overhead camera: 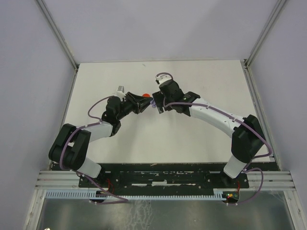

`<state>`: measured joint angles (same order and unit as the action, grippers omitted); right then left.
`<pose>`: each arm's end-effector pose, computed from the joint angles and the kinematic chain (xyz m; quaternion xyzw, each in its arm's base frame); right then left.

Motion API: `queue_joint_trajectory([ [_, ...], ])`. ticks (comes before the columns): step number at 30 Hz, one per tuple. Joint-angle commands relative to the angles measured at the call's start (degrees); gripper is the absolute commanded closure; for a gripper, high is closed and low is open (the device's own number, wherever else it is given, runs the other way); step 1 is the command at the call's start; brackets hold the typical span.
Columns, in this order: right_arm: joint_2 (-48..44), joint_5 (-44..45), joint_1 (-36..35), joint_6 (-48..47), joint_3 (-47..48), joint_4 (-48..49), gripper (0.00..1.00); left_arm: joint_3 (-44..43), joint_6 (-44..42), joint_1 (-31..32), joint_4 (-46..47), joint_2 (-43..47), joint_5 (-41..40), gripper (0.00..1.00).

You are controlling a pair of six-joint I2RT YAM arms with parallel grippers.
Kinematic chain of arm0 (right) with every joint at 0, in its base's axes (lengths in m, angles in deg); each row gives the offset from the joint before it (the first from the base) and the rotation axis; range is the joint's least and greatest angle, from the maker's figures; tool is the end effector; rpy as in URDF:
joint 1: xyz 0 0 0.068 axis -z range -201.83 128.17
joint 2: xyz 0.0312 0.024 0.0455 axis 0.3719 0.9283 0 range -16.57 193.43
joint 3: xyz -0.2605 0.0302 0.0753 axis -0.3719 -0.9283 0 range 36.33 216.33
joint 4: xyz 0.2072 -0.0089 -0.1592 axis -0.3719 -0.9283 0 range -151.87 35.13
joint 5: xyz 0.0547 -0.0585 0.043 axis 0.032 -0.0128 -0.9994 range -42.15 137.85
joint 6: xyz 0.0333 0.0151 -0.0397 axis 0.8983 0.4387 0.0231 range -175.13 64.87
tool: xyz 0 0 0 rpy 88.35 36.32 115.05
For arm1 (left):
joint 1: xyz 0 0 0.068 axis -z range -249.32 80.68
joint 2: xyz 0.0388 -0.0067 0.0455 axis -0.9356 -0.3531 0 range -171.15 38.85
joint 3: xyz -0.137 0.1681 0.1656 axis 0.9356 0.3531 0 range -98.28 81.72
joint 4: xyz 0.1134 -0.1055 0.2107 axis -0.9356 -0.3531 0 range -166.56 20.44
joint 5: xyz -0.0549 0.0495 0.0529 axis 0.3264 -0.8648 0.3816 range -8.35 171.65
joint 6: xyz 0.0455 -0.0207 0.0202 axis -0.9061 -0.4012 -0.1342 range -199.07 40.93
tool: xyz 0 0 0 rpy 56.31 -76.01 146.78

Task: Insert the wireless bluetooth earbuds into the charging case
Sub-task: Place the earbud in the charging case, then close the charging case.

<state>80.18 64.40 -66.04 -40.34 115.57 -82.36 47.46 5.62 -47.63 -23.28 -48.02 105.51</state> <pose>0.2790 0.2570 0.2827 -0.1788 0.8983 0.0708 0.3951 0.2808 -0.1271 0.2072 -0.2633 0.6936 -0.6147 0.2678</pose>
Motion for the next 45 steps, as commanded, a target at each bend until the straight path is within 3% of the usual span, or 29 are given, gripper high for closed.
queue_joint_trajectory([
  [1, 0.09, 1.59, 1.57, 1.04, 2.86, 0.71, 0.15, 0.63, -3.06, 0.28, 1.19, 2.69, -0.06, 0.97],
  [20, -2.46, 1.26, 4.78, 0.92, -0.34, 4.27, 0.15, -0.21, -2.65, 0.54, 0.10, 2.58, -1.21, 0.97],
  [22, -4.20, 3.30, 4.82, 1.48, -4.51, 7.26, 0.09, -0.63, -1.13, 0.62, 0.61, 2.28, -3.36, 0.97],
  [25, -9.52, 3.97, 4.77, 1.82, -16.04, 20.13, 0.01, 0.28, 4.68, 0.81, 4.96, 1.65, -9.70, 0.97],
  [30, -16.61, 0.43, 4.56, -2.47, -39.20, 57.14, 0.01, 0.09, 11.07, 3.12, 5.35, 0.96, -19.13, 0.97],
  [35, -14.80, -1.97, 3.84, -7.78, -43.05, 67.08, 0.01, -0.33, 17.91, 7.02, 4.31, -1.02, -26.49, 0.97],
  [41, -7.73, -7.34, 1.43, -14.45, -47.45, 89.61, 0.01, -1.27, 25.57, 12.86, 3.65, -4.25, -33.39, 0.97],
  [45, -5.32, -7.44, 0.57, -14.77, -45.19, 88.21, 0.01, -2.21, 27.92, 14.95, 3.96, -5.60, -35.95, 0.97],
])
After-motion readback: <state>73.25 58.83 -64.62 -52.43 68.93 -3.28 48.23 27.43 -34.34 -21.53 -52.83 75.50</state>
